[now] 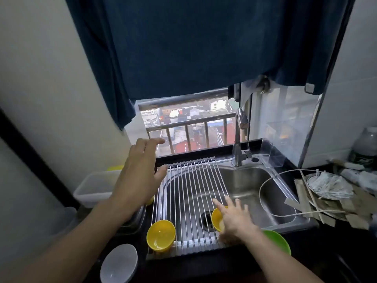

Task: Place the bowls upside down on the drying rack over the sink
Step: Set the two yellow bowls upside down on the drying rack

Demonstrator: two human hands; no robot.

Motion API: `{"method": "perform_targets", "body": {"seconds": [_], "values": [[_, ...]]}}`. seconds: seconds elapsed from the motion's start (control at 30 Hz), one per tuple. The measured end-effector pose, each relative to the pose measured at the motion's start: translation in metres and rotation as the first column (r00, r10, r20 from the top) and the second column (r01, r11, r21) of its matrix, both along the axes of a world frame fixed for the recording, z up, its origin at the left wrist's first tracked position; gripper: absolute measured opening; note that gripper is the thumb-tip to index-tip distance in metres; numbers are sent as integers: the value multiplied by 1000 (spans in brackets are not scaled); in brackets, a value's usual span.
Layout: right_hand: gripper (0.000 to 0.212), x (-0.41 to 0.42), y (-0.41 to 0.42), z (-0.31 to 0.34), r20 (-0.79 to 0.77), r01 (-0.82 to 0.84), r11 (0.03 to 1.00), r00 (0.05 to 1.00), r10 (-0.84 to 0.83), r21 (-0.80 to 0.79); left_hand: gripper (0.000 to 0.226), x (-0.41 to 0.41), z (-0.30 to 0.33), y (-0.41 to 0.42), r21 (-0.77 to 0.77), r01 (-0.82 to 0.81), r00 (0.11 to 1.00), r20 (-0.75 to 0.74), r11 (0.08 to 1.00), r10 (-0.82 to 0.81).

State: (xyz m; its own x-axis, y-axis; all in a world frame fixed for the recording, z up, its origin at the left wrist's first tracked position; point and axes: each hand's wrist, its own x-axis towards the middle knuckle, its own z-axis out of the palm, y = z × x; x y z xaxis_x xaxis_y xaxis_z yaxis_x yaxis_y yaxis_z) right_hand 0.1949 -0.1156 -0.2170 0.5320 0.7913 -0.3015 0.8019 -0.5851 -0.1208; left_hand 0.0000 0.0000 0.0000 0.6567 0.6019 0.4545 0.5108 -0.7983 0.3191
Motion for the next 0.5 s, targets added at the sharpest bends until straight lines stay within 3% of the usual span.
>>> {"method": "perform_targets", "body": {"seconds": [0.1,0.3,0.43,0.5], "values": [[112,3,12,-1,37,-70,994,997,74,-85,61,2,-4,7,12,-10,1000,-3,1000,10],[75,4,29,-9,70,-102,982,991,114,-159,60,6,-10,13,-2,-12,1000,-11,1000,12],[66,3,33,-6,97,-128,978,985,145,-163,60,11,-11,12,-15,-32,999,-25,999,31],[71,4,37,-7,95,-136,982,984,149,-132,60,12,-11,12,-20,-38,999,-27,999,38]]}}
